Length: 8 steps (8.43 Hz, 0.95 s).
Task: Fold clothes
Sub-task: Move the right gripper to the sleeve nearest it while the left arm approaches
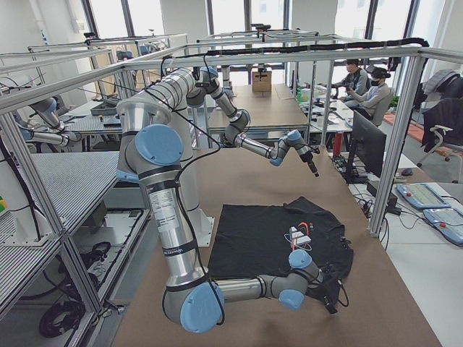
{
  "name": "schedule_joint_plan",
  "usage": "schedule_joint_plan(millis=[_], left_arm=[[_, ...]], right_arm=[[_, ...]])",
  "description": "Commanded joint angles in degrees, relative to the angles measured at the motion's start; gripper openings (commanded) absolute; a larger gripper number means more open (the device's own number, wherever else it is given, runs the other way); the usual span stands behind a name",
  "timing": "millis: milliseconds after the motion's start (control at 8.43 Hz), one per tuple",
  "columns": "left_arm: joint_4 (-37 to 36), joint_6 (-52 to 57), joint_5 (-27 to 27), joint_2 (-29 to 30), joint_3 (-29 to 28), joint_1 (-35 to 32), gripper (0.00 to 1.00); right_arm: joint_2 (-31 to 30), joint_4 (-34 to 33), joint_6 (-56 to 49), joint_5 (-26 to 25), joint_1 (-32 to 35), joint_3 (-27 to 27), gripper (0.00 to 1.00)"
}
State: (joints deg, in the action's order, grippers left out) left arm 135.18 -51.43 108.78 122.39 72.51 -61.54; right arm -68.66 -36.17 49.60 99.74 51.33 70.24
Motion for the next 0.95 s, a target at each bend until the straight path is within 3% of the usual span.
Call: schedule_joint_plan(millis=[0, 119, 830], left_arm=[[0.0, -0.1, 0.0, 0.0, 0.1, 0.0, 1.0], [0.1, -0.1, -0.1, 0.0, 0.1, 0.0, 1.0], [0.0, -0.2, 0.0, -0.1, 0.0, -0.1, 1.0]], right_arm=[[0.1, 0.0, 0.7, -0.1, -0.5, 0.1, 0.14], [0.2, 0.0, 0.7, -0.1, -0.5, 0.3, 0.01], [1.4, -1.0, 0.9, 2.0, 0.2, 7.7, 0.0]])
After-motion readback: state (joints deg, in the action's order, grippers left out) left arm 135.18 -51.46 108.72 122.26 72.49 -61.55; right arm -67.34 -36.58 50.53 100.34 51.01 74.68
